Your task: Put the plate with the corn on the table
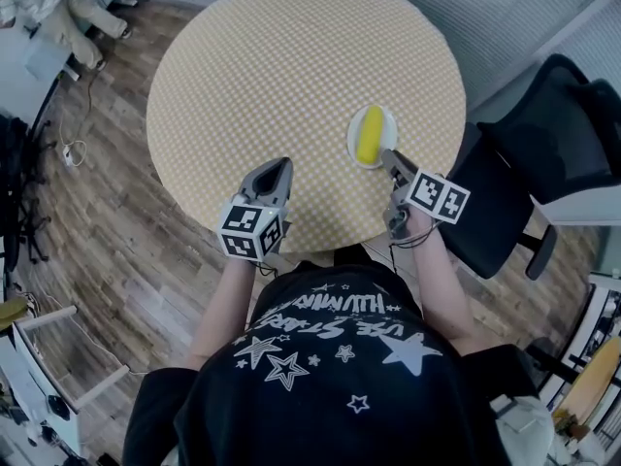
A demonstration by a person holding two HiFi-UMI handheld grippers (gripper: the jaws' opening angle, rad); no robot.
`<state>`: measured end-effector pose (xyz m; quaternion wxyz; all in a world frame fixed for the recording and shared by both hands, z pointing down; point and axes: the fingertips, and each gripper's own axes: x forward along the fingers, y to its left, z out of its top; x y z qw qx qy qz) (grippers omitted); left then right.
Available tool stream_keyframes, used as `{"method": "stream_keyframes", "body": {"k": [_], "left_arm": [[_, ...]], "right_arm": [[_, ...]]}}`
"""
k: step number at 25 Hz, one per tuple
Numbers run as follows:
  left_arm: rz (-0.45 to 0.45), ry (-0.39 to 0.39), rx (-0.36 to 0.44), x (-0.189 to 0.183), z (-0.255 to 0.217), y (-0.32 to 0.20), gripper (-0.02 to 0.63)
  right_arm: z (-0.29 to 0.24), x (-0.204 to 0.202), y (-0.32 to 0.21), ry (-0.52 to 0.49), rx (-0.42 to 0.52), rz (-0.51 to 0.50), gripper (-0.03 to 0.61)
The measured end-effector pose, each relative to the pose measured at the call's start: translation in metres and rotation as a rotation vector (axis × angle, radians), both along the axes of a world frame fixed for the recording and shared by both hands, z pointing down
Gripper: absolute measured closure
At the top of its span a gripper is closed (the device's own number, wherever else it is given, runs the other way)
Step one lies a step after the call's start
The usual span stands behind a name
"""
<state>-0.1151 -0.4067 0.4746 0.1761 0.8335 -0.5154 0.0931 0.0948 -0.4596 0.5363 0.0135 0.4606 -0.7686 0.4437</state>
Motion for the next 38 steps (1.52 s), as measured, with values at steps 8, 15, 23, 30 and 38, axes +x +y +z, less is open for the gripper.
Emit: {"method": "stream_keyframes", "body": {"k": [8, 15, 23, 30, 38], "left_arm": [[0.047, 0.033, 0.050, -0.010, -0.020, 0.041, 0.607], [0.142, 0.049, 0.064, -0.008, -0.021, 0.076, 0.607], [0.242, 0.060, 0.029, -0.003, -0.008, 0.112, 0.607], [0.243, 0.049, 0.037, 0.011, -0.008, 0.128, 0.607], [0.186, 0.035, 0.042, 0.024, -0.018, 0.152, 0.608]], "right_arm": [[-0.036, -0.031, 0.063, -0.059, 0.084, -0.035, 0.518], [-0.039, -0.037, 0.123, -0.053, 0.090, 0.018, 0.520], [-0.032, -0.029, 0.188, -0.053, 0.072, 0.124, 0.520], [-0.031, -0.007, 0.205, -0.051, 0.072, 0.137, 0.520], [-0.046, 0.000, 0.213, -0.079, 0.099, 0.070, 0.520]]}}
